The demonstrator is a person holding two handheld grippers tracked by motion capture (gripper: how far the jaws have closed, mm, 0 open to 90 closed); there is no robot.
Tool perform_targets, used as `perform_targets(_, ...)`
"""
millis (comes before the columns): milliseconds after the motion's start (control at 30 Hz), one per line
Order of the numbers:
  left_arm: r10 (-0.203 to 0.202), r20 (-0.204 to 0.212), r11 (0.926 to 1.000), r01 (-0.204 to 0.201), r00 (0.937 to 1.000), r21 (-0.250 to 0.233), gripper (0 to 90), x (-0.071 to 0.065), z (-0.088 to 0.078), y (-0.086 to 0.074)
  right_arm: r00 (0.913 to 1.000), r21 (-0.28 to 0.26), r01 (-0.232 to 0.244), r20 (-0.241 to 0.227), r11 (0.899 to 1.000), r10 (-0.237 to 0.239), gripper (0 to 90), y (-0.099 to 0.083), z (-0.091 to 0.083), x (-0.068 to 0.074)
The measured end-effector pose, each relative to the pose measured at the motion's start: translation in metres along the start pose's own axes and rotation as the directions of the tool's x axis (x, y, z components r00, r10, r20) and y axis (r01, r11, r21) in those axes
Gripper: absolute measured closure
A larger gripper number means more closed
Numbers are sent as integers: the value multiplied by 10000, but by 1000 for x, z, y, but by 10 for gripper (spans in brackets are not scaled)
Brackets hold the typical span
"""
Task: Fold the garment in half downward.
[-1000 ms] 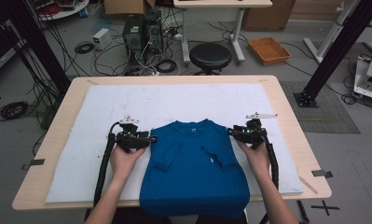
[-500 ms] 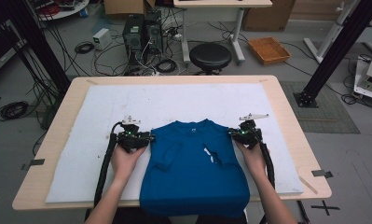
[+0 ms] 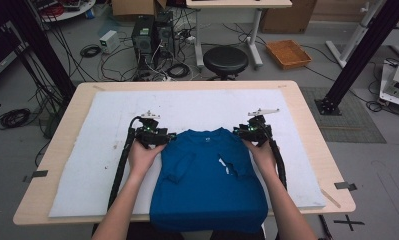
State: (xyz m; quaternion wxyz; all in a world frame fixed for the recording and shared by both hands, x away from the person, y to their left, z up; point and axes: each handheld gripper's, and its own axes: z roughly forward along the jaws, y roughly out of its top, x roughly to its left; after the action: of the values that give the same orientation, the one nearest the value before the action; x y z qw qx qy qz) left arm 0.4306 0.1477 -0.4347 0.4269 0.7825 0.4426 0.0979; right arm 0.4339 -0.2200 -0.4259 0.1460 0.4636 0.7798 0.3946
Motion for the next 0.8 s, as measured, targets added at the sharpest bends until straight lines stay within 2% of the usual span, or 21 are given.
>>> perform_targets(133, 277, -8, 9989, -277, 9996, 388, 487, -1, 11, 6, 9997, 361, 187, 125, 9992, -191, 625, 6, 14, 7)
perform_targets(200, 368, -3, 9988, -367, 9993, 337, 483, -2, 14, 6, 9995, 402, 215, 232, 9990, -224, 623, 6, 18, 8)
perform_targets(267, 336, -39, 9989, -334, 9994, 326, 484, -2, 17, 6, 9996, 622, 54, 281, 9980, -72, 607, 4, 23, 5)
perform_targets(467, 413, -66, 9976, -409, 9991, 552, 491, -2, 21, 4, 9996, 746, -150, 231, 9971, 133, 583, 3, 26, 4)
perform_targets(567, 456, -152, 9974, -446, 9988, 572, 521, -3, 21, 4, 9998, 831, -3, 218, 9965, -15, 592, 2, 28, 5)
perform_targets(633, 605, -75, 9963, -599, 9981, 623, 562, -5, 20, 4, 9997, 904, 60, 247, 9959, -83, 600, 2, 29, 5)
perform_targets(800, 922, 57, 9931, -923, 9957, 726, 588, -12, 23, 4, 9997, 937, 107, 195, 9955, -126, 651, 2, 29, 6)
